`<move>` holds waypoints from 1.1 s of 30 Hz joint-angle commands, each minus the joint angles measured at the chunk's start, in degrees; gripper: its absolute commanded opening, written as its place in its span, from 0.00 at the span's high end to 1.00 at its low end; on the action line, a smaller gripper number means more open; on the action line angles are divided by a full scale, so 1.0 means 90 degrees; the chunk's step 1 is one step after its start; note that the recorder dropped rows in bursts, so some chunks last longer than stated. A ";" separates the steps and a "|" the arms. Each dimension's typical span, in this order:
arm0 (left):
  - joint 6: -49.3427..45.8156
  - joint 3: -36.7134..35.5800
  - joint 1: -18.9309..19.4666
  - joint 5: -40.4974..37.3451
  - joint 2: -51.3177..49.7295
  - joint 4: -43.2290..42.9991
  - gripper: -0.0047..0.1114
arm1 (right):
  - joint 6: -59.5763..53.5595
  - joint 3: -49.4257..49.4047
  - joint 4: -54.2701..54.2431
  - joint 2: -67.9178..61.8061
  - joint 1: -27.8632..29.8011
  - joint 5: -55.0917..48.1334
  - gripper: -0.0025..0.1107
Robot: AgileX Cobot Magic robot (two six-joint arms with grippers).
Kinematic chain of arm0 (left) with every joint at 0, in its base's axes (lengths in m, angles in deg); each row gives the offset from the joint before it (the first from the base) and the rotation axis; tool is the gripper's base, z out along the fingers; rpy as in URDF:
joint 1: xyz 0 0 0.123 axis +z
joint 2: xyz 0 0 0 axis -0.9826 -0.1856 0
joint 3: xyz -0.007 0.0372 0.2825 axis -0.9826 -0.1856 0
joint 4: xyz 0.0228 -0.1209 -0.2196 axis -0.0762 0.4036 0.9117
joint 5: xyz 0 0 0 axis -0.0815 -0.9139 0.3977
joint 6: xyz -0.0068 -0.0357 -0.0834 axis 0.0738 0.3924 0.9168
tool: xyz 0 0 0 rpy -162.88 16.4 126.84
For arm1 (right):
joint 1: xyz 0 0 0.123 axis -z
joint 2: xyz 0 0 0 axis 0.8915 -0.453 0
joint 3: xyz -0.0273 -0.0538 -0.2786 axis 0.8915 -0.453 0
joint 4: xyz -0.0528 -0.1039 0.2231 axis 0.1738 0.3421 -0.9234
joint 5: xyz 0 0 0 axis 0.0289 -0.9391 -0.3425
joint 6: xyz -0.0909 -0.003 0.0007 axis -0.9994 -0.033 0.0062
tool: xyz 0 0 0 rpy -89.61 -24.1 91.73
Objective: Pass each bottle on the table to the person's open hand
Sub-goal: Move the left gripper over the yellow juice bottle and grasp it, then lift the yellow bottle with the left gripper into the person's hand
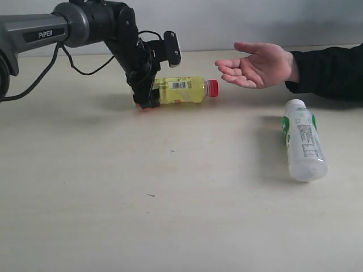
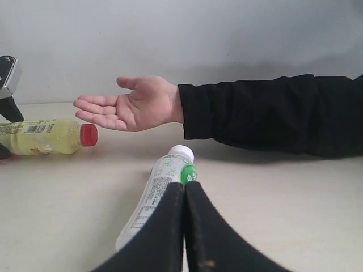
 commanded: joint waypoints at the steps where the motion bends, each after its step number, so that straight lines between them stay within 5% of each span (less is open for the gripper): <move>1: 0.0002 0.0044 0.0024 0.0188 -0.0122 -0.0067 0.29 | 0.0003 -0.0028 -0.0012 -0.0012 -0.0012 0.0047 0.98; 5: 0.0002 0.0044 0.0024 0.0173 -0.0197 -0.0083 0.37 | 0.0003 -0.0028 -0.0012 -0.0012 -0.0012 0.0047 0.98; 14: 0.0114 0.0044 0.0024 -0.0102 -0.0194 -0.0188 0.96 | 0.0003 -0.0028 -0.0012 -0.0012 -0.0012 0.0047 0.98; 33: 0.3296 0.0044 0.0011 -0.1003 0.1174 -0.0790 0.96 | 0.0003 -0.0028 -0.0012 -0.0012 -0.0012 0.0047 0.98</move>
